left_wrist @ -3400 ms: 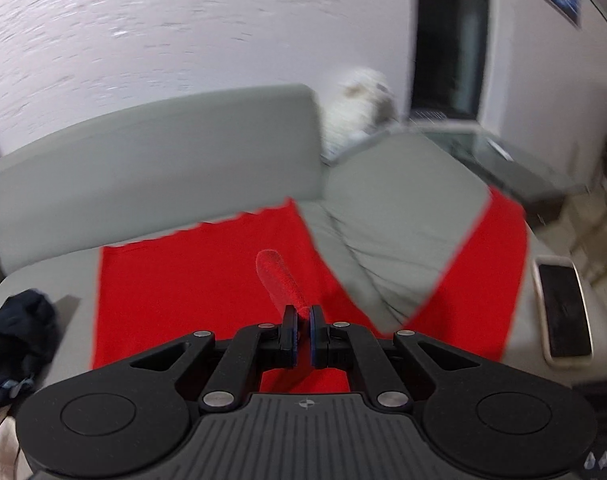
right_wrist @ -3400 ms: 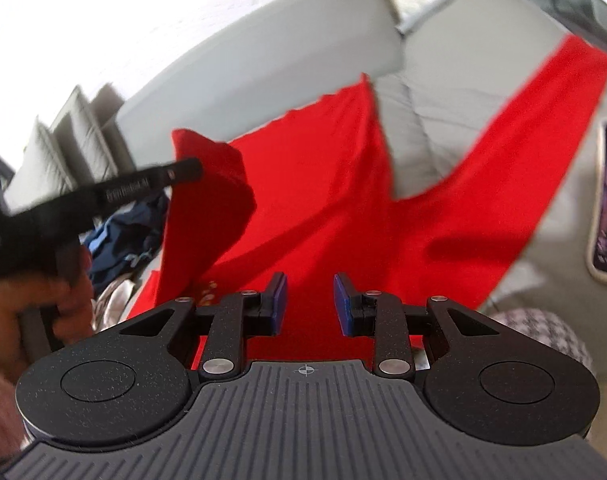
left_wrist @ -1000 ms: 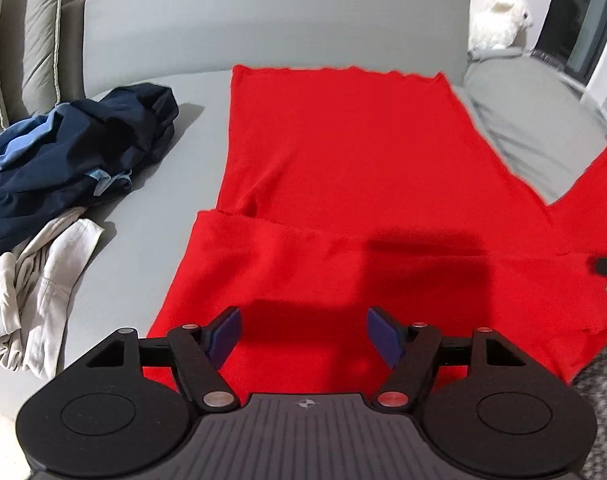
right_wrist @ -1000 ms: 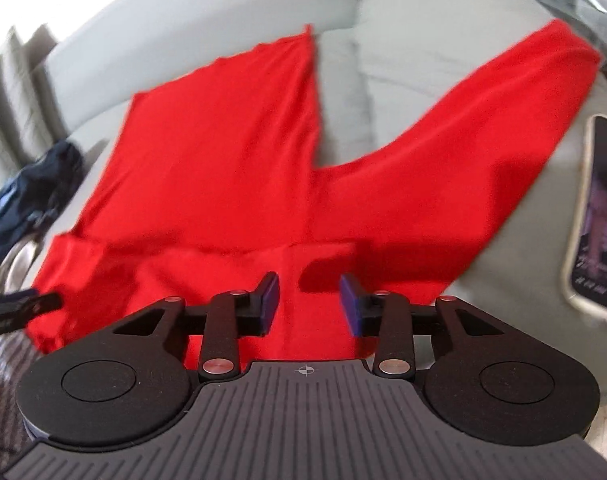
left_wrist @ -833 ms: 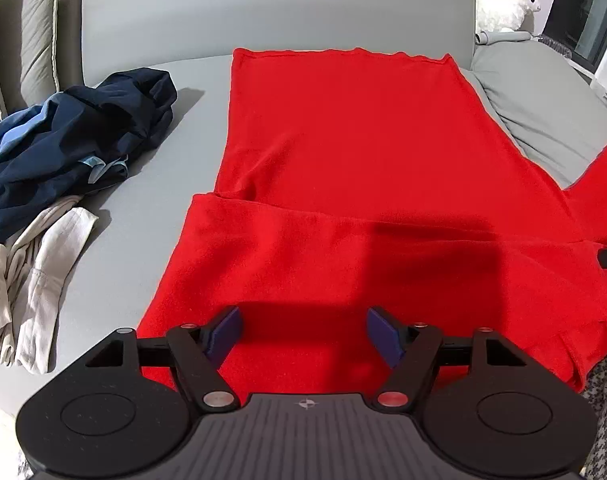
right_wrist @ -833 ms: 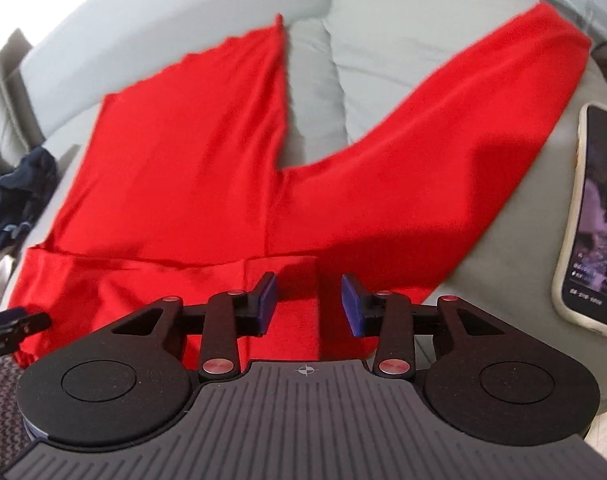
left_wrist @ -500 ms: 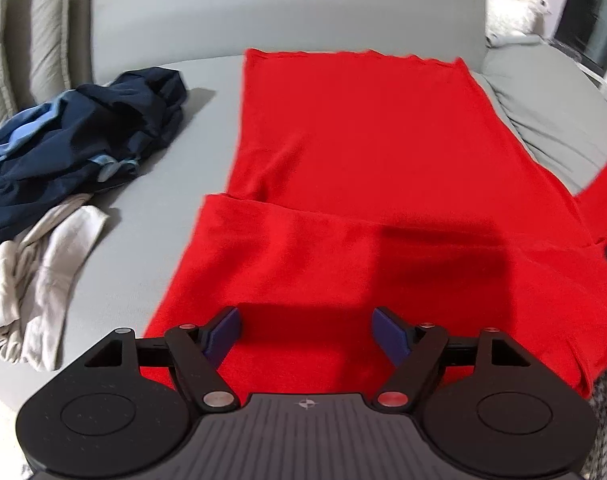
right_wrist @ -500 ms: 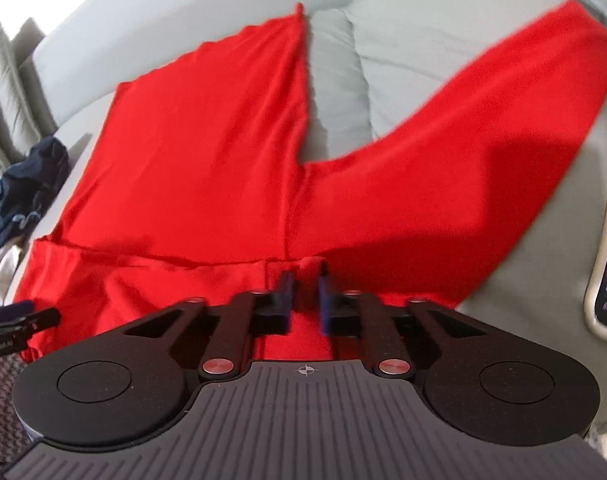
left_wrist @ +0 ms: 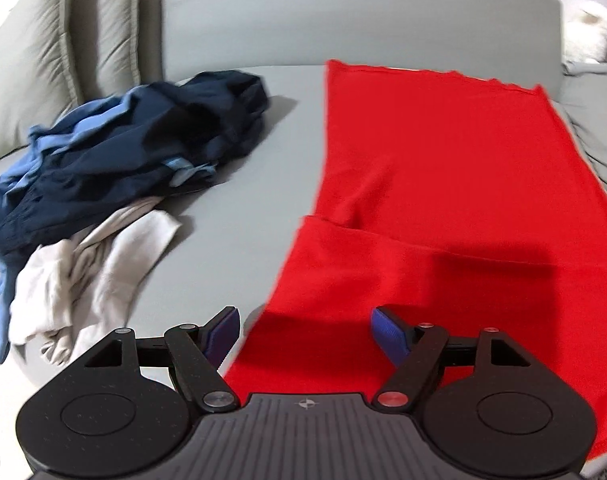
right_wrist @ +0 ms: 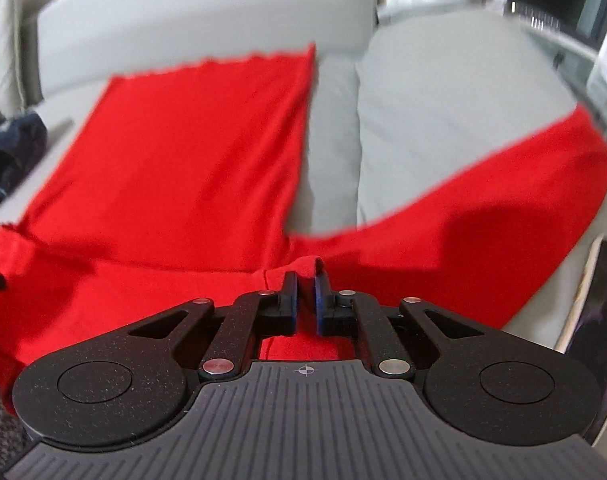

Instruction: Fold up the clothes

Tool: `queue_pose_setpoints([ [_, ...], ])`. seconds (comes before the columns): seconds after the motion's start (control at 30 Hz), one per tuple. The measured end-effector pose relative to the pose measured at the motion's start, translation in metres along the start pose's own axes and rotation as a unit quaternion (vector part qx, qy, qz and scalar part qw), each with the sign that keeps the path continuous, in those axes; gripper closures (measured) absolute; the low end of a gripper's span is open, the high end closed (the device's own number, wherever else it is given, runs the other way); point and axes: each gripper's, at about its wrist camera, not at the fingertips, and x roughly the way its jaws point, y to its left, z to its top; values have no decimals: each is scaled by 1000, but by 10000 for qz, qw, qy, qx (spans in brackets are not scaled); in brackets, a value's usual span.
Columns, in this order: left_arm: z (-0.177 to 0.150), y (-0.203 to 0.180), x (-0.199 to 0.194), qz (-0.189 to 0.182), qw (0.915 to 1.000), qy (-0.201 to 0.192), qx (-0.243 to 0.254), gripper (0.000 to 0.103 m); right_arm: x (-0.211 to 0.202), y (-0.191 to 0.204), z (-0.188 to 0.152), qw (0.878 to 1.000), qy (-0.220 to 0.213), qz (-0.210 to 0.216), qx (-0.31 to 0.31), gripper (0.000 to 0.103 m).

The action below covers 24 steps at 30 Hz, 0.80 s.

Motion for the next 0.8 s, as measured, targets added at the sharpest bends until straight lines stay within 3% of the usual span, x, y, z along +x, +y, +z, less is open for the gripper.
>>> queue_pose_setpoints([
  [0.13, 1, 3, -14, -255, 9992, -282, -81, 29, -6, -7, -6, 9996, 125, 69, 249, 58],
  [0.2, 2, 3, -23, -422, 9980, -469, -103, 32, -18, -9, -8, 9993, 18, 158, 326, 57],
  [0.37, 0, -31, -20, -813, 9957, -345, 295, 43, -37, 12, -11, 9969, -173, 688, 342, 56],
  [0.43, -6, -45, -18, -825, 9946, -287, 553, 46, -31, 28, -14, 9953, -65, 934, 245, 69],
  [0.47, -11, -54, -17, -791, 9938, -228, 753, 46, -27, 37, -17, 9948, 28, 1003, 155, 84],
  [0.5, -16, -62, -14, -726, 9932, -113, 908, 46, -22, 46, -19, 9941, 141, 1070, 43, 91],
  [0.6, -24, -69, -8, -594, 9922, 42, 1097, 43, -10, 67, -28, 9927, 404, 1116, -239, 92],
  [0.7, -24, -65, -9, -527, 9929, 98, 1058, 42, -7, 68, -38, 9945, 419, 842, -456, 95],
  [0.77, -21, -63, -16, -465, 9938, 110, 1004, 53, -10, 61, -39, 9961, 420, 653, -428, 95],
  [0.8, -21, -64, -19, -471, 9939, 88, 994, 53, -12, 57, -39, 9966, 430, 591, -392, 95],
])
